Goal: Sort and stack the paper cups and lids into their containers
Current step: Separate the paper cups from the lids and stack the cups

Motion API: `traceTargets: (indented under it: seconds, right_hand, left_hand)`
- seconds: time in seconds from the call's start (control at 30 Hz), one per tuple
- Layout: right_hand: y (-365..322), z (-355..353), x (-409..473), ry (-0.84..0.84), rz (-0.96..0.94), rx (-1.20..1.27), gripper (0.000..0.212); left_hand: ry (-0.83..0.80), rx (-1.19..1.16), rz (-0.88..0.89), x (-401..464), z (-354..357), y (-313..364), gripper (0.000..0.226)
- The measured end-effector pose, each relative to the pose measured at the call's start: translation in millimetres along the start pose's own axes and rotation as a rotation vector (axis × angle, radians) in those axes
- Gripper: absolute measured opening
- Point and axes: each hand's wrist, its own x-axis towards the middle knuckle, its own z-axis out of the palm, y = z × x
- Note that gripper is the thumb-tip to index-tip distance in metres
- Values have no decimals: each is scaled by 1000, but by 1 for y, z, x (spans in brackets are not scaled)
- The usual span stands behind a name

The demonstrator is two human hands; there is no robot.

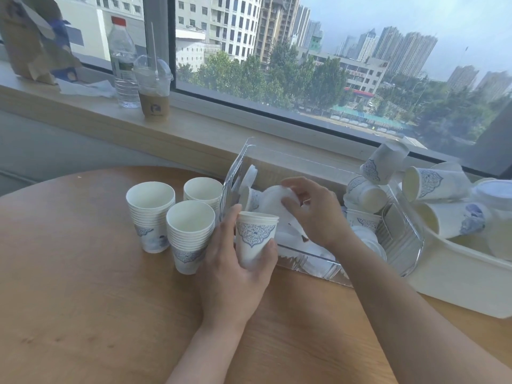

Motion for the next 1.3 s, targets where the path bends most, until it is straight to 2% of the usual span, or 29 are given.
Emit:
traceTargets:
  seconds: [0.1,0.2,0.27,0.37,0.53,0.63,0.73,0.9,0.97,1.13,1.3]
  right_hand:
    - [6,-6,3,122,64,-43,35]
    - [7,-6,5,164,1,-184,43]
    - [5,-2,7,109,-92,-203,45]
    - [1,9,12,-85,-180,-233,53]
    - [-1,25,21,-351,-181,-269,72]
    - [3,30,25,-368,-164,-307,73]
    - [7,32,25,-307,-141,-301,69]
    - [8,22,19,-51,-72,-75,63]
    - [5,13,16,2,-39,61,59]
    - [-13,-14,-2,27,53,482,47]
    - [-28,-42,-31,-26,145,590,45]
  left_hand:
    - [-9,-2,-12,0,-1,1,74]
    - [-13,5,-14,0,-1,2,75]
    - [-13,11,-17,0,-1,3,75]
    - [-10,13,-27,1,-1,3,76]
    - [-16,22,-6,1,-1,1,75]
    - [-9,26,0,1,0,1,75]
    - [-14,27,-8,1,1,0,77]
    - [-23,35,-9,1,1,1,77]
    - [-32,41,13,1,1,1,77]
    - [-103,25,75,-2,4,3,78]
    - [-131,18,98,-8,11,12,79]
